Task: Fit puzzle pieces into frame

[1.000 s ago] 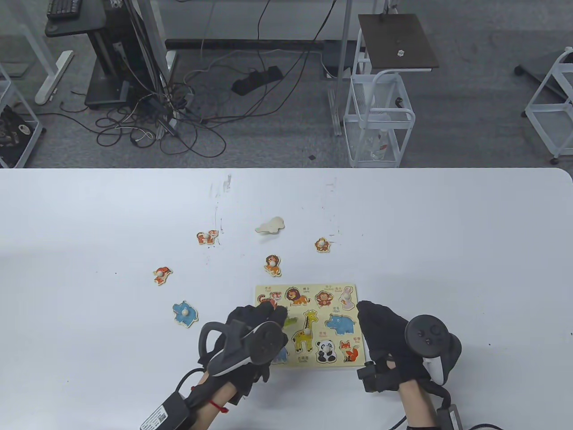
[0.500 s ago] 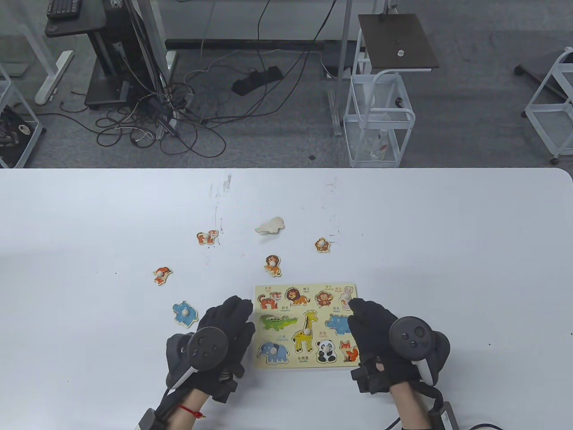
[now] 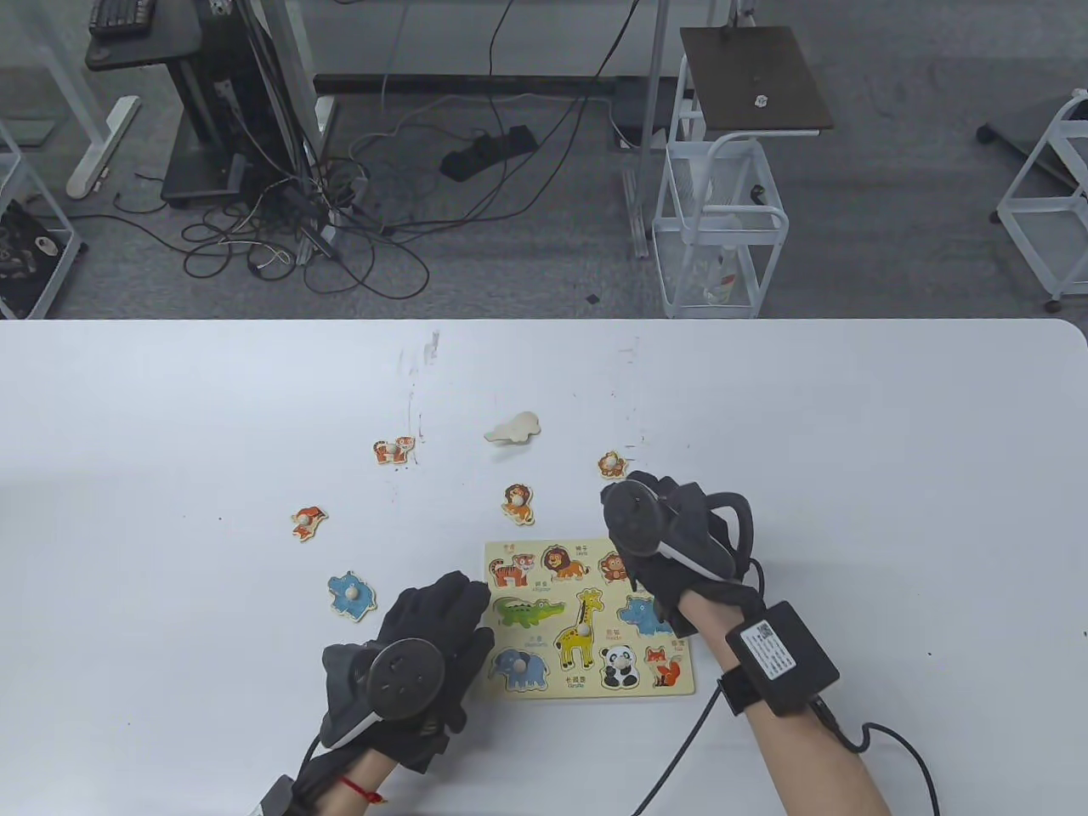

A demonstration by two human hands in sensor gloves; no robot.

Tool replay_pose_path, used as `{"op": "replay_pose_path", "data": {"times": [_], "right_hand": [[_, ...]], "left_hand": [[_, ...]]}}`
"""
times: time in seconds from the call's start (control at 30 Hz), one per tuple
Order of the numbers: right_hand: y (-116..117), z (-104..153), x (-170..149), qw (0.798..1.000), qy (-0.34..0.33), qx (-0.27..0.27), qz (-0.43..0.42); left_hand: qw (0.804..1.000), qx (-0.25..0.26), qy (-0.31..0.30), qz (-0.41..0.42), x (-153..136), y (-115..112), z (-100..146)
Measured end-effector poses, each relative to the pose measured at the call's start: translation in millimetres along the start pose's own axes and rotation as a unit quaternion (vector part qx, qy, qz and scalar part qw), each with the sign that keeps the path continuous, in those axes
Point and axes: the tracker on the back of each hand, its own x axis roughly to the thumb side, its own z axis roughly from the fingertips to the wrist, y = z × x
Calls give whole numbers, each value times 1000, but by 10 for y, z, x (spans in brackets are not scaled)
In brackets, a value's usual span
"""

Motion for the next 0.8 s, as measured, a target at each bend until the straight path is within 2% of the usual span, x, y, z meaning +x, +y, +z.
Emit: {"op": "replay_pose_path", "data": {"times": [0.2, 0.3, 0.5, 0.67, 0.73, 0.8], "right_hand": [[281, -589, -90, 996, 19, 79, 42], [404, -802, -140, 995, 26, 86, 51], [630, -1085, -132, 994, 16, 99, 52], [807, -1193, -101, 991, 4, 123, 61], [824, -1216, -97, 992, 2, 112, 61], [827, -1244, -106, 991, 9, 126, 54]], "left_hand": [[1000, 1, 1, -10, -39, 8, 26], [1000, -4, 5, -12, -75, 6, 26], [1000, -4, 6, -16, -84, 9, 22], [1000, -8, -3, -18, -39, 6, 34], [1000, -5, -8, -25, -7, 14, 41], [1000, -3, -11, -29, 6, 22, 46]]}}
